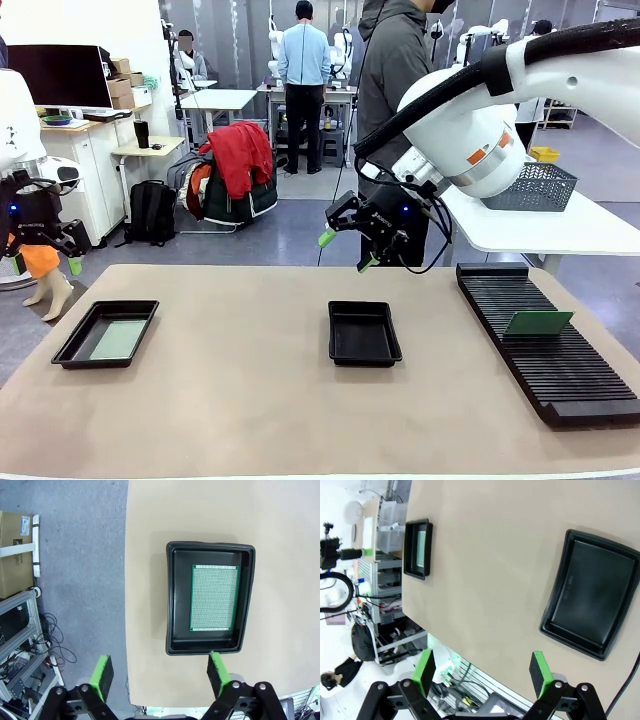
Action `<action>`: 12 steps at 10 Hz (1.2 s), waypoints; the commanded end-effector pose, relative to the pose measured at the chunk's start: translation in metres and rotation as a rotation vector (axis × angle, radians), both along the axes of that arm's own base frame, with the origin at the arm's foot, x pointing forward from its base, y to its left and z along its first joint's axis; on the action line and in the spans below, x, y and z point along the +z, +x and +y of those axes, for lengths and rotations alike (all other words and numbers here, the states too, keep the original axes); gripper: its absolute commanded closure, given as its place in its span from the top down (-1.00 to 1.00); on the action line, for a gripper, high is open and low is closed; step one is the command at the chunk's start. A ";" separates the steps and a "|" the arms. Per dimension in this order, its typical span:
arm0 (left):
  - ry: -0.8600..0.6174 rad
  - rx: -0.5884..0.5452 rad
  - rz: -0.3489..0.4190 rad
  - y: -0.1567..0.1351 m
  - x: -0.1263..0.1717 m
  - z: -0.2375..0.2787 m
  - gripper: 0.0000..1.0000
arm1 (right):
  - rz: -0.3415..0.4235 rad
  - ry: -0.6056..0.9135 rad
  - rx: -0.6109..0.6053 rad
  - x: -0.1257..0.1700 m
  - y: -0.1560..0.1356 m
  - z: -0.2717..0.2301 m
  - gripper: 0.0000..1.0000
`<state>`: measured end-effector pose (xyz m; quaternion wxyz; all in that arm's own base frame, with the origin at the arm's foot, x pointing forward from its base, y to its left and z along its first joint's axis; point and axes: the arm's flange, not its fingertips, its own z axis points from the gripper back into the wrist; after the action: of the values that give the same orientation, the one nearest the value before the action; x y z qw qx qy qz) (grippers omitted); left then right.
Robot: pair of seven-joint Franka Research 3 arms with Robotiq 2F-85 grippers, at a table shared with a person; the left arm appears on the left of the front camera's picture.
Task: Inspect and transfer BCBs to ESD trays.
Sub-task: Pick up the Blank PCB from the PCB Rack and place it in the right ESD tray.
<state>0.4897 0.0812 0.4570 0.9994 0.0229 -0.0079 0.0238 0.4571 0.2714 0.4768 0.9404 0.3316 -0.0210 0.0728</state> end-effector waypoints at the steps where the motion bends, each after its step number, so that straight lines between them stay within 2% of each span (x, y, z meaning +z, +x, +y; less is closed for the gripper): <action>1: -0.004 0.000 -0.004 0.000 -0.001 0.001 1.00 | -0.072 -0.068 0.085 0.017 -0.020 -0.034 1.00; 5: -0.004 0.000 -0.004 0.000 -0.001 0.001 1.00 | -0.239 -0.263 0.342 0.078 -0.044 -0.128 1.00; 7: -0.004 0.000 -0.004 0.000 -0.001 0.001 1.00 | -0.294 -0.330 0.496 0.102 -0.054 -0.178 1.00; 10: -0.004 0.000 -0.004 0.000 -0.001 0.001 1.00 | -0.467 -0.419 0.675 0.149 -0.068 -0.256 1.00; 12: -0.004 0.000 -0.004 0.000 -0.001 0.001 1.00 | -0.552 -0.470 0.855 0.170 -0.077 -0.289 1.00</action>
<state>0.4904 0.0821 0.4573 0.9994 0.0228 -0.0083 0.0245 0.3806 -0.0096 0.6445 0.8600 0.0713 -0.1118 0.4928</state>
